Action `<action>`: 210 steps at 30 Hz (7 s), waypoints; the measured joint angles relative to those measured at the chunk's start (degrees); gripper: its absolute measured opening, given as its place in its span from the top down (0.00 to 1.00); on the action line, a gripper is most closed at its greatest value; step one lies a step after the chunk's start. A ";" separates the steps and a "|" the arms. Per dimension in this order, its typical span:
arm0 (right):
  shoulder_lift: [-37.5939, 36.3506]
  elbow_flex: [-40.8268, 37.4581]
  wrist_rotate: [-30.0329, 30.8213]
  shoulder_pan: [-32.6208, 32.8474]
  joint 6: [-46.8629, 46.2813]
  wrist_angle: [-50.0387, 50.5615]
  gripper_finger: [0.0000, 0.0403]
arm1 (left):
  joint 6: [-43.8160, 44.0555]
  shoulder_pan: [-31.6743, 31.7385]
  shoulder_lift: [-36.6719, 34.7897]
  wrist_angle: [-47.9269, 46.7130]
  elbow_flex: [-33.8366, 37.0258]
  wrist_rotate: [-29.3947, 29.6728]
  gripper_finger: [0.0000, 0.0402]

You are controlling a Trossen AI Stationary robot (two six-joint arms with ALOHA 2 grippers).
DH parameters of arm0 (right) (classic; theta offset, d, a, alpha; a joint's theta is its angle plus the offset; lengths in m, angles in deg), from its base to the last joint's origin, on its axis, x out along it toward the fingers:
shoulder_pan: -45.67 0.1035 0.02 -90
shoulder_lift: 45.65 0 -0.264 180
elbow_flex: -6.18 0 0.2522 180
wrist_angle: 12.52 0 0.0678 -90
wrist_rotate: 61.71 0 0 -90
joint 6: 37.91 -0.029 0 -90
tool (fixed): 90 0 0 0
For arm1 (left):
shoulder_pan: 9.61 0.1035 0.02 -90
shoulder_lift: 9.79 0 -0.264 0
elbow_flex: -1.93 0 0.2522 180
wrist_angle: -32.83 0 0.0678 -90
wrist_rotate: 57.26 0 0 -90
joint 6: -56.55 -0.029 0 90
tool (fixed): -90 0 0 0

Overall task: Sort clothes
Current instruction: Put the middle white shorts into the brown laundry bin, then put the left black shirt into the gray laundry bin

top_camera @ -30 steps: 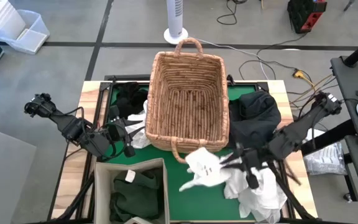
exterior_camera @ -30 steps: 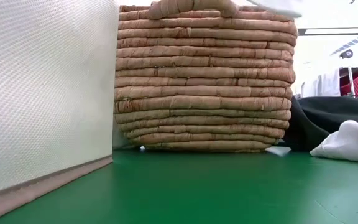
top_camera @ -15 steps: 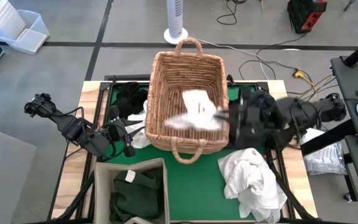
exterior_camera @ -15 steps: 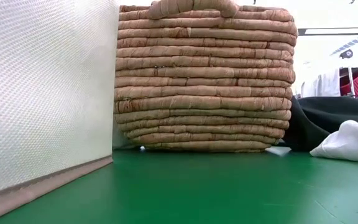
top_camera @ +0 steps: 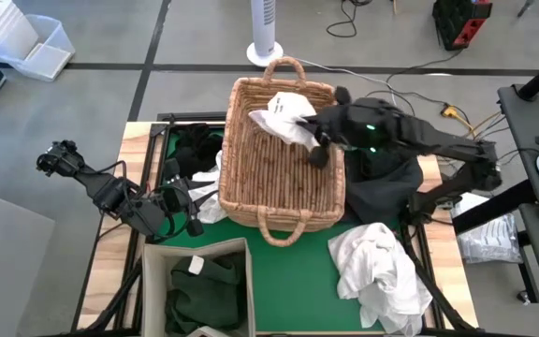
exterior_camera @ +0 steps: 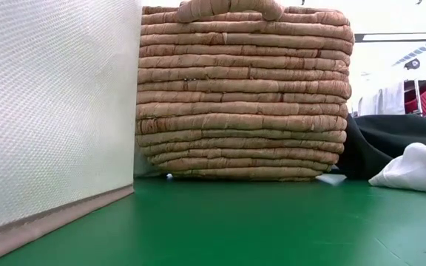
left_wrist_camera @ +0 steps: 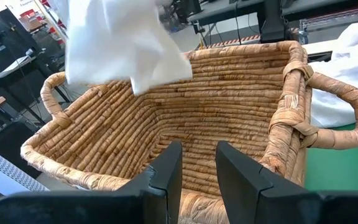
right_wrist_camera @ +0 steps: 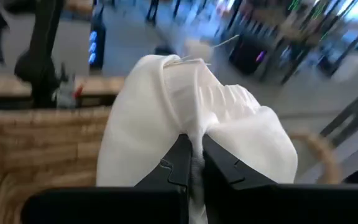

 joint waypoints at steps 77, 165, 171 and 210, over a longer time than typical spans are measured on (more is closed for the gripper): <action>-6.75 -11.21 -14.28 -10.54 2.53 12.46 0.60 | 13.98 20.66 -1.64 -41.24 -10.73 -20.09 0.81; -6.80 -11.21 -19.28 -10.36 1.94 12.16 0.51 | -42.22 75.87 15.37 -36.15 0.02 -48.02 0.59; -6.80 -11.21 -19.28 -10.36 2.02 12.14 0.52 | -42.34 75.91 15.37 -33.39 0.07 -47.36 0.61; -6.80 -11.21 -19.26 -10.39 1.43 12.14 0.53 | -39.91 76.43 14.69 -38.42 -2.11 -45.09 1.00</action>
